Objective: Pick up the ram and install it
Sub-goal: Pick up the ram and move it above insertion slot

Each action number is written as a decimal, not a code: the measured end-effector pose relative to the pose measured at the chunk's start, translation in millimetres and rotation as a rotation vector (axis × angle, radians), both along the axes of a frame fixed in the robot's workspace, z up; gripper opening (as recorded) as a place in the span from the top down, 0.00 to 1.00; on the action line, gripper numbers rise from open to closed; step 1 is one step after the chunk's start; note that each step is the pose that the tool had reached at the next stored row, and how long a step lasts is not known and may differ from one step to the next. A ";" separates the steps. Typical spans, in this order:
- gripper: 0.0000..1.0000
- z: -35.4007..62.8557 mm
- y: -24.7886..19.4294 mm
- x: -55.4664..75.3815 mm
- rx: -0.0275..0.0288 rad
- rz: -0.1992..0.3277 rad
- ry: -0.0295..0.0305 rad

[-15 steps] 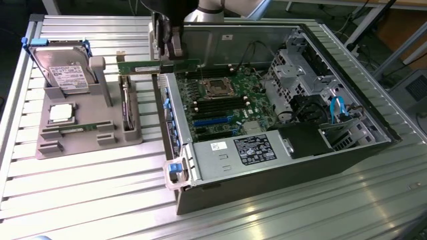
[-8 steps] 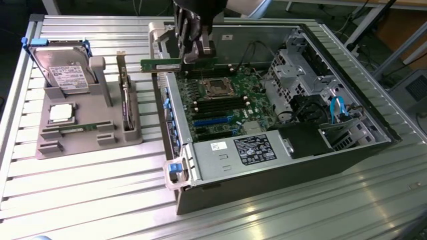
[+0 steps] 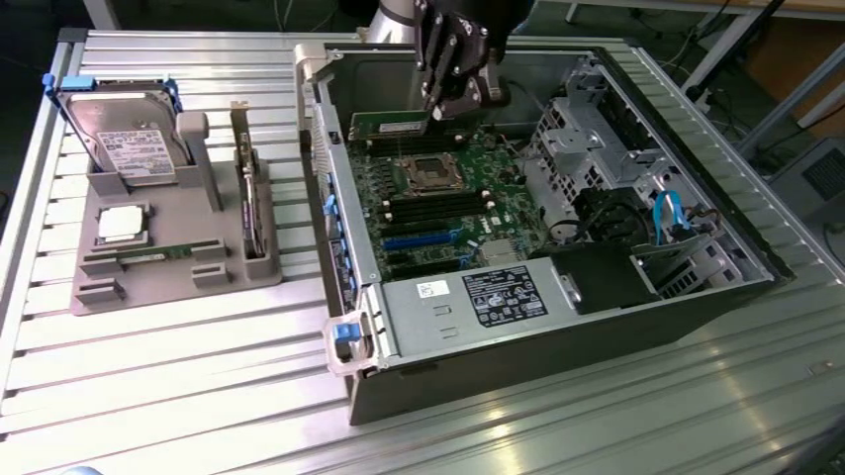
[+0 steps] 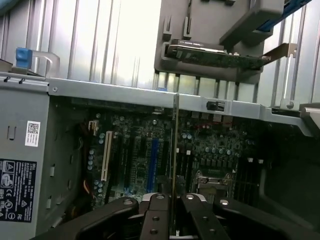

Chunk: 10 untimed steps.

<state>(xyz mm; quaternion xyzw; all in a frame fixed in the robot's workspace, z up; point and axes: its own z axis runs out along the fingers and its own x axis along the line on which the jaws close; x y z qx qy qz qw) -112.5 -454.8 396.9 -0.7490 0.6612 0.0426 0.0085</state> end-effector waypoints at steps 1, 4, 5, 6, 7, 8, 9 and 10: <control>0.86 0.1 0.0 6.8 0.0000 0.004 0.0016; 0.86 0.6 0.0 28.1 0.0001 0.015 0.0068; 0.86 0.7 0.0 34.5 0.0001 0.019 0.0077; 0.86 0.7 0.0 38.9 0.0000 0.022 0.0081; 0.86 0.7 0.0 43.5 0.0000 0.025 0.0086; 0.86 0.7 0.0 43.9 0.0000 0.025 0.0087; 0.86 0.7 0.0 43.9 -0.0001 0.025 0.0087; 0.86 0.7 0.5 44.1 -0.0001 0.025 0.0087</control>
